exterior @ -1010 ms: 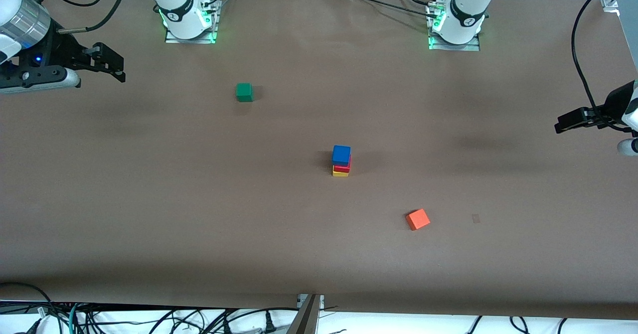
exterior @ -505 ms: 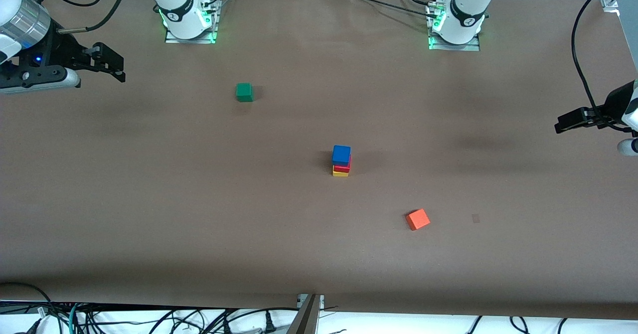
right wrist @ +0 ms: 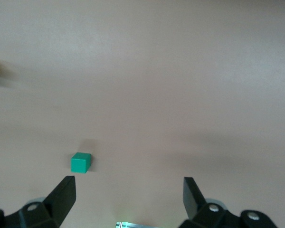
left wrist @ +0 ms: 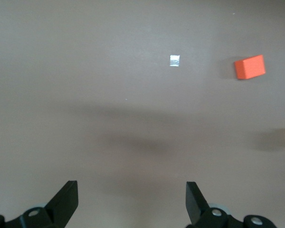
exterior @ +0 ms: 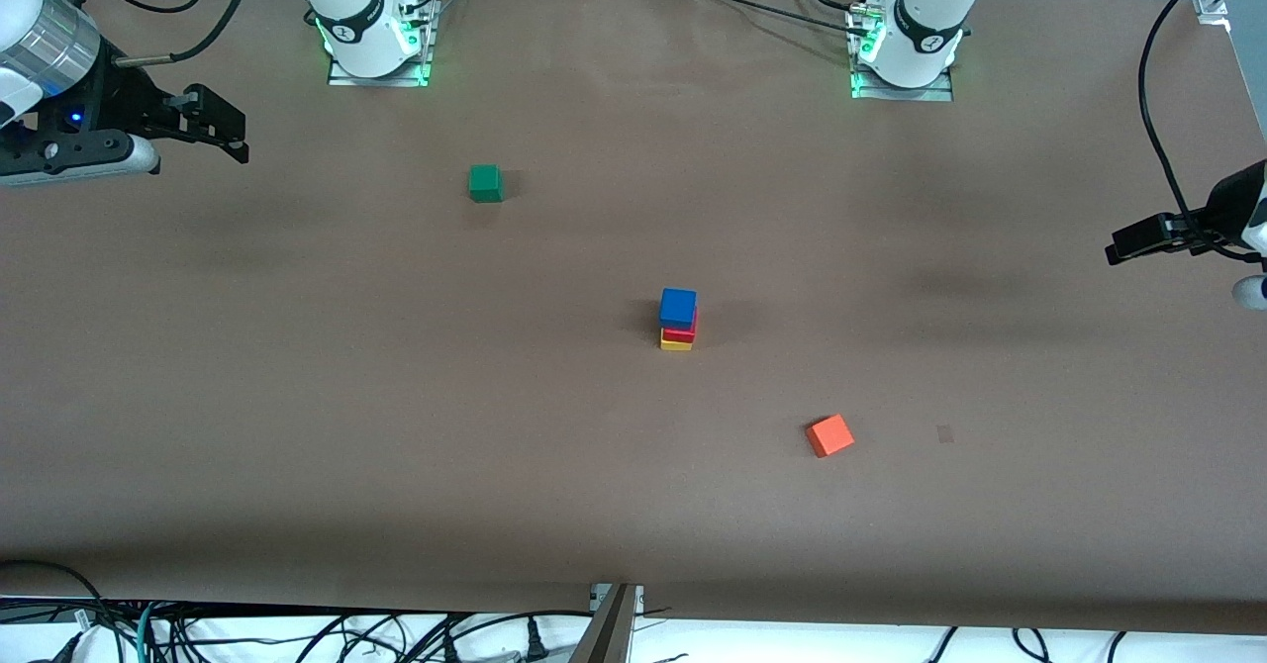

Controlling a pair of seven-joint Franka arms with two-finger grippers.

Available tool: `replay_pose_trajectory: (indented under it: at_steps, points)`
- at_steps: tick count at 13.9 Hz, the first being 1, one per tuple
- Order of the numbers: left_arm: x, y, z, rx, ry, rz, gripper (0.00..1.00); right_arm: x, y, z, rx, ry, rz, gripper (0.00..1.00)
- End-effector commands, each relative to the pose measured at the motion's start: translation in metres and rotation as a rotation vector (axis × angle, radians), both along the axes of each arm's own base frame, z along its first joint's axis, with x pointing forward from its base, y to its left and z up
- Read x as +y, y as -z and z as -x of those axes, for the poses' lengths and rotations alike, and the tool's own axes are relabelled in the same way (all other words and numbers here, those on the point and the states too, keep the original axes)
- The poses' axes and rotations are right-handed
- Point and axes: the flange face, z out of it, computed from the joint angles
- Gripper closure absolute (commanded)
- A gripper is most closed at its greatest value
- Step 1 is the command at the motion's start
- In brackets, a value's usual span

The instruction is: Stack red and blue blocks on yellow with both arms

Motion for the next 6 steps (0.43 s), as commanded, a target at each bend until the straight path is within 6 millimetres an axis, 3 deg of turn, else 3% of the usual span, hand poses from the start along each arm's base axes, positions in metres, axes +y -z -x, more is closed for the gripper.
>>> replay_pose_trajectory:
  at_steps: [1, 6]
  points:
    - [0.0323, 0.0033, -0.0009, -0.008, 0.004, 0.082, 0.0, -0.0024, -0.006, -0.0014, 0.002, -0.011, 0.011, 0.0]
    - [0.0272, 0.0017, -0.0021, -0.013, 0.024, 0.083, 0.0, -0.001, -0.0059, -0.0011, 0.003, -0.015, 0.013, 0.0]
